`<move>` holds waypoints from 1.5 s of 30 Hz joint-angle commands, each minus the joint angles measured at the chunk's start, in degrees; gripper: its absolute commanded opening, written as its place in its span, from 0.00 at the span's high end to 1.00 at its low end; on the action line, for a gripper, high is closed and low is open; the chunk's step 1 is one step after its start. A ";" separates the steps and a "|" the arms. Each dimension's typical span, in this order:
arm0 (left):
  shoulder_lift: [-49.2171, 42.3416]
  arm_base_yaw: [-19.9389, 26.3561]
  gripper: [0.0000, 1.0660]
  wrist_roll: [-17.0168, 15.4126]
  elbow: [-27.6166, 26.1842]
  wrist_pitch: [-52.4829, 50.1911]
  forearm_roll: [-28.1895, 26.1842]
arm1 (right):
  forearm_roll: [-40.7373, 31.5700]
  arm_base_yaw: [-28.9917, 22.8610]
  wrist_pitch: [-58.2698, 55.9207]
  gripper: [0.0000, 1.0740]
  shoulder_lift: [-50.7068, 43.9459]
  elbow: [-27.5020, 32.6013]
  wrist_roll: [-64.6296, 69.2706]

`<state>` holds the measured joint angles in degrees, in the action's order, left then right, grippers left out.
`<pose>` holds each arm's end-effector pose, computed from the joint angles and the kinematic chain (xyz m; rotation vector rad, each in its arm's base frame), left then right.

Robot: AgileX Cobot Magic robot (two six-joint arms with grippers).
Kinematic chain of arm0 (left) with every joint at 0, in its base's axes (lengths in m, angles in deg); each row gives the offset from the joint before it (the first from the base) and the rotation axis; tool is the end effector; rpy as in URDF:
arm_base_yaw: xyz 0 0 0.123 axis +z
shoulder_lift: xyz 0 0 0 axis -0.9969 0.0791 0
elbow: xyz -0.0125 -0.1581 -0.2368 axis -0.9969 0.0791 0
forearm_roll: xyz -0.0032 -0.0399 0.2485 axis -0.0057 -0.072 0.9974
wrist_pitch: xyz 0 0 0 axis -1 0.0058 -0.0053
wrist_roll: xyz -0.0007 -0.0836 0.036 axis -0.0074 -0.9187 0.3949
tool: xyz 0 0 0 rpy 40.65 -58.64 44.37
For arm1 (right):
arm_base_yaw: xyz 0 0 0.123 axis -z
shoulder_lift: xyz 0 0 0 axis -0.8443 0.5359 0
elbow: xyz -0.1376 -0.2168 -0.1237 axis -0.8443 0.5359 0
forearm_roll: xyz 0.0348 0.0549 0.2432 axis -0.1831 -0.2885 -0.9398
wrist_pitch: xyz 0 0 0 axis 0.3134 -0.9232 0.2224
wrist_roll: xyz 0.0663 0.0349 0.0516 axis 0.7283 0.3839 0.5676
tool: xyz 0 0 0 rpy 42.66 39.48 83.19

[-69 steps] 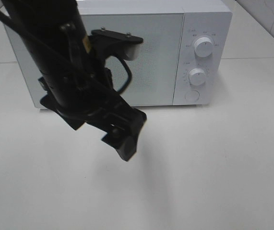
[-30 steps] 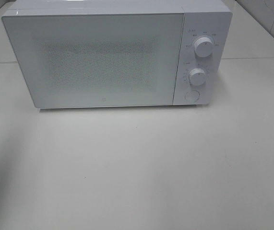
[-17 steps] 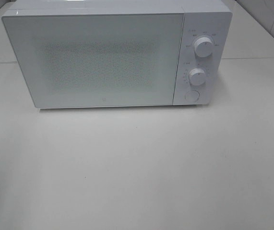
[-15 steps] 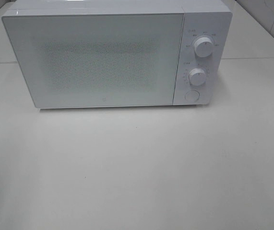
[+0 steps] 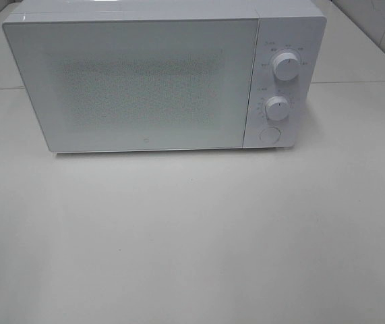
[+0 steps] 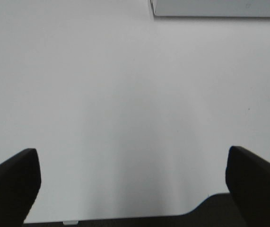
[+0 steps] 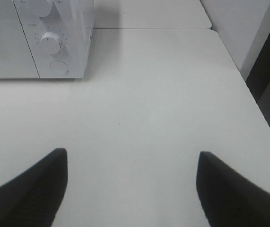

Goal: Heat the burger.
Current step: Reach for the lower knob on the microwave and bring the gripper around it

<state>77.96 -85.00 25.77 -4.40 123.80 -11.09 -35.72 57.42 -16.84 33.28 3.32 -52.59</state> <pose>0.0313 -0.0093 0.2787 0.0550 2.2735 -0.1110 -0.0014 -0.0064 0.2825 0.0394 1.9590 -0.0695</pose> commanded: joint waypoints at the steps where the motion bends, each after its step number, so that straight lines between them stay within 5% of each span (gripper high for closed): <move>1: -3.95 0.06 0.08 -0.46 0.06 0.06 0.29 | -0.06 0.34 0.74 0.36 -2.01 0.11 -0.11; 9: -15.64 0.06 0.08 -0.46 0.06 0.06 0.23 | -0.06 0.34 0.74 0.36 -2.01 0.11 -0.11; 45: -15.01 0.06 0.08 -0.46 0.06 0.06 0.23 | -0.06 0.34 0.74 0.36 -1.78 0.11 -0.17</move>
<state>63.69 -85.00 25.77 -4.40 123.86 -10.69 -35.72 57.42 -16.84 33.28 3.32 -52.59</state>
